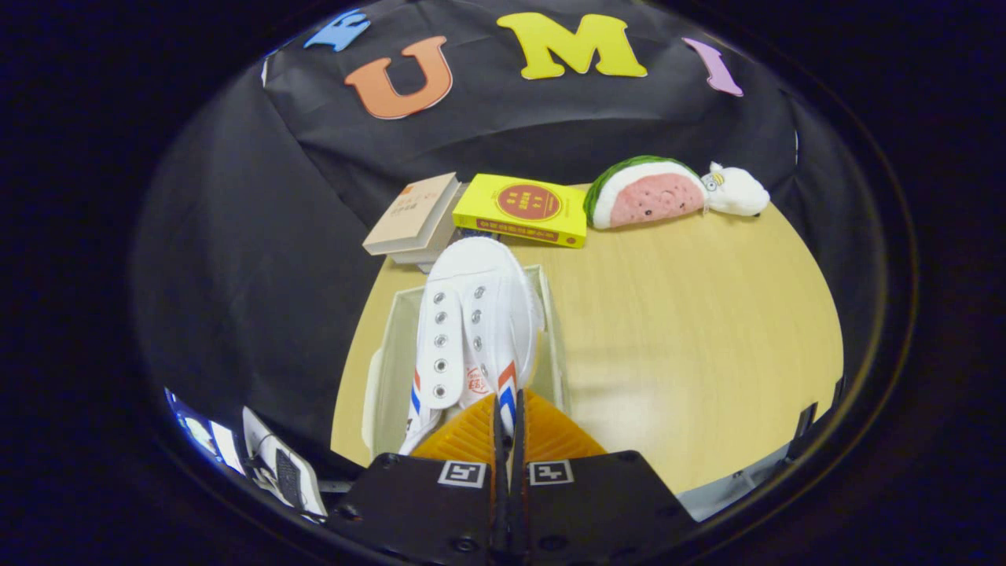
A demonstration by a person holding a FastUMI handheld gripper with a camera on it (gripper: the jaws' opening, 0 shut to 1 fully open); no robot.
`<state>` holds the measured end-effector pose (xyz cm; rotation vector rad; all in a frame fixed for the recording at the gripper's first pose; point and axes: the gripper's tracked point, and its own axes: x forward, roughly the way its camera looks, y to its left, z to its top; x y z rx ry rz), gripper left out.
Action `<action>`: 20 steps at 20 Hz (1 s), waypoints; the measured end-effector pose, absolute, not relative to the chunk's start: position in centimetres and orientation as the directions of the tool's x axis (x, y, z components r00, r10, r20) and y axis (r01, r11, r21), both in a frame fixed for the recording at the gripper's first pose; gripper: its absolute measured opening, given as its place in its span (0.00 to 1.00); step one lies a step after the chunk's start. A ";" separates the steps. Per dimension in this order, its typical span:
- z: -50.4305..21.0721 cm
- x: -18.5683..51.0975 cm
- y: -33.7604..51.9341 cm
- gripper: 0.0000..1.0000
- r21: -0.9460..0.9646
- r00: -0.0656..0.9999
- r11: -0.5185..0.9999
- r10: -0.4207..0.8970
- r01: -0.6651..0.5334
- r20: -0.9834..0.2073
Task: Open the storage box then place both shoes into the box .Put the left shoe in first, then the right shoe, with the right side of both shoes facing outward in a uniform manner.
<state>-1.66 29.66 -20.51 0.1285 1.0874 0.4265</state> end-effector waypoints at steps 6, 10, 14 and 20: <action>-23.8 -1.8 30.1 0.06 0.241 0.372 0.932 0.333 -0.272 -0.867; -24.9 -1.7 30.3 0.07 0.232 0.366 0.933 0.325 -0.276 -0.872; -24.7 -1.2 31.1 0.32 0.279 0.375 0.922 0.366 -0.268 -0.852; -20.9 0.3 30.7 0.72 0.244 0.517 0.921 0.373 -0.303 -0.770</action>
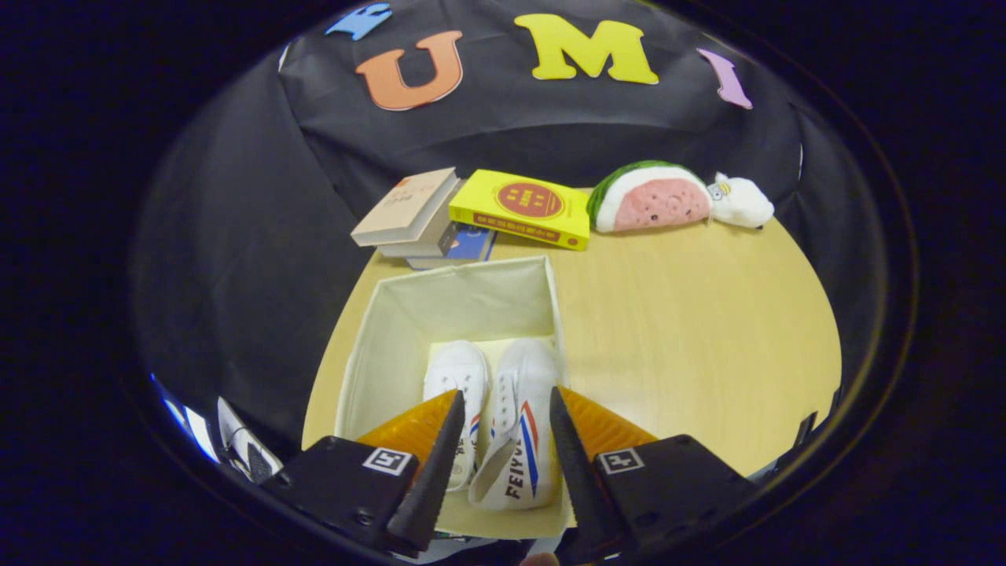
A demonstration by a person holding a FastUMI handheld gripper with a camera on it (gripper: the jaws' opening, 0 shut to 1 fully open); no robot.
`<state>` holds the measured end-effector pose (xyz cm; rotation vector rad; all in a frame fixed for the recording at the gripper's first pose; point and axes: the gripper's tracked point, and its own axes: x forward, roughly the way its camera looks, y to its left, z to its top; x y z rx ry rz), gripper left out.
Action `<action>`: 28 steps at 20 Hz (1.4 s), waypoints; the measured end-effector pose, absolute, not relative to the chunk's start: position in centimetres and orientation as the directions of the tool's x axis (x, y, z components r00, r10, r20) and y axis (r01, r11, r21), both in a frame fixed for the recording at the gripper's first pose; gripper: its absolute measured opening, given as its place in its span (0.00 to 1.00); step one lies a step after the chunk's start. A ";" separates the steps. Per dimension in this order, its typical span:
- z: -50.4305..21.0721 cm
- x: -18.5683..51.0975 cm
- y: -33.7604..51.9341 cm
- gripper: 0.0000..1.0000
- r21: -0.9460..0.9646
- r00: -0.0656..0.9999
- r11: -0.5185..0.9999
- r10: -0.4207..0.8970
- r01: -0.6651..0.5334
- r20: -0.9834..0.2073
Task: Open the storage box then place both shoes into the box .Put the left shoe in first, then the right shoe, with the right side of both shoes facing outward in a uniform manner.
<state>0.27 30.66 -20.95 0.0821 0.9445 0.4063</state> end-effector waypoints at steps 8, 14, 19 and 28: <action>-13.8 -0.3 26.7 0.91 0.179 0.720 0.946 0.323 -0.271 -0.614; -7.8 -1.1 20.4 0.96 0.109 0.857 0.974 0.225 -0.197 -0.464; -2.1 -2.5 15.5 0.99 0.084 0.929 0.987 0.160 -0.140 -0.335; 2.1 -6.0 11.5 0.99 0.055 0.973 0.996 0.076 -0.066 -0.218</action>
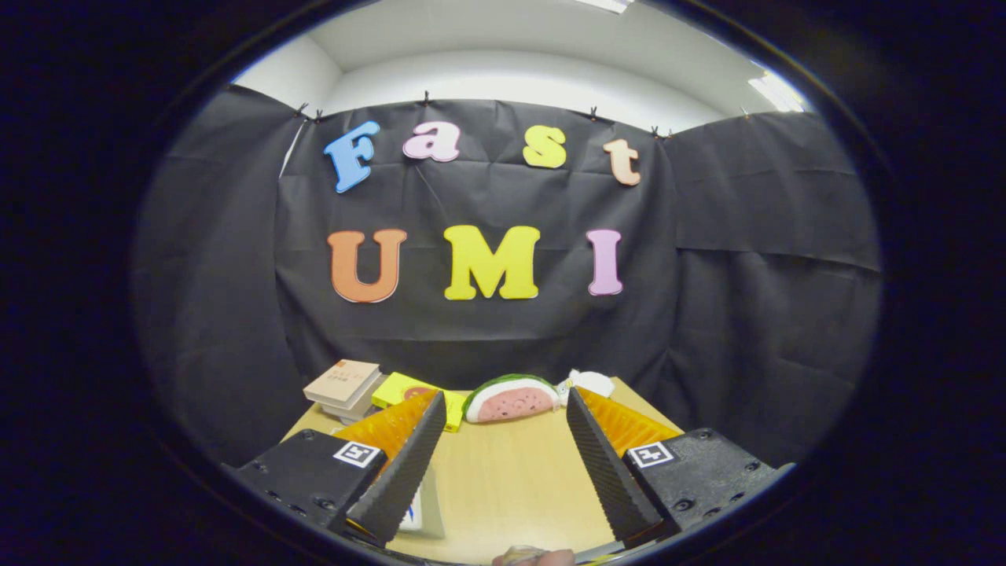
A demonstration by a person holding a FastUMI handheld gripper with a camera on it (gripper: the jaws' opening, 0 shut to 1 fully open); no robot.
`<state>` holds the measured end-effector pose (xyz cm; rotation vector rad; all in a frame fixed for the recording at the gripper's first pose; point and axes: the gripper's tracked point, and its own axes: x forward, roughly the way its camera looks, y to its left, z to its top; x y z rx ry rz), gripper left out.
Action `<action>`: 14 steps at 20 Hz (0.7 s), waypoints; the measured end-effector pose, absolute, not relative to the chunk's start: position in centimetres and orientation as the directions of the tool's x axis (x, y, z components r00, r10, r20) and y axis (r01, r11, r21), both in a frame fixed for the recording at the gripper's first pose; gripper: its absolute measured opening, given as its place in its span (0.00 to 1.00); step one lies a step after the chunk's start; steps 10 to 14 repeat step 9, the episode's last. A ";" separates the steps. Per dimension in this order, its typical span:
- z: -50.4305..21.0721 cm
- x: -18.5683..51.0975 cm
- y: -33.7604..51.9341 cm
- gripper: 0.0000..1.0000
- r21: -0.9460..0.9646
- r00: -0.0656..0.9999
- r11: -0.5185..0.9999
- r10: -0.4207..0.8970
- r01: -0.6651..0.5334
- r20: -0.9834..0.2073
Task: Open the storage box then place both shoes into the box .Put the left shoe in first, then the right shoe, with the right side of both shoes facing outward in a uniform manner.
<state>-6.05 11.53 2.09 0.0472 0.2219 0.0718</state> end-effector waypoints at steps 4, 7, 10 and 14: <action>3.8 -7.0 11.5 0.99 0.042 0.981 0.998 0.059 -0.052 -0.183; 4.1 -7.0 11.3 0.99 0.072 0.979 0.997 0.051 -0.037 -0.196; 3.6 -7.0 11.4 0.99 0.075 0.977 0.997 0.047 -0.032 -0.208; 3.6 -7.0 11.4 0.99 0.075 0.977 0.997 0.047 -0.032 -0.208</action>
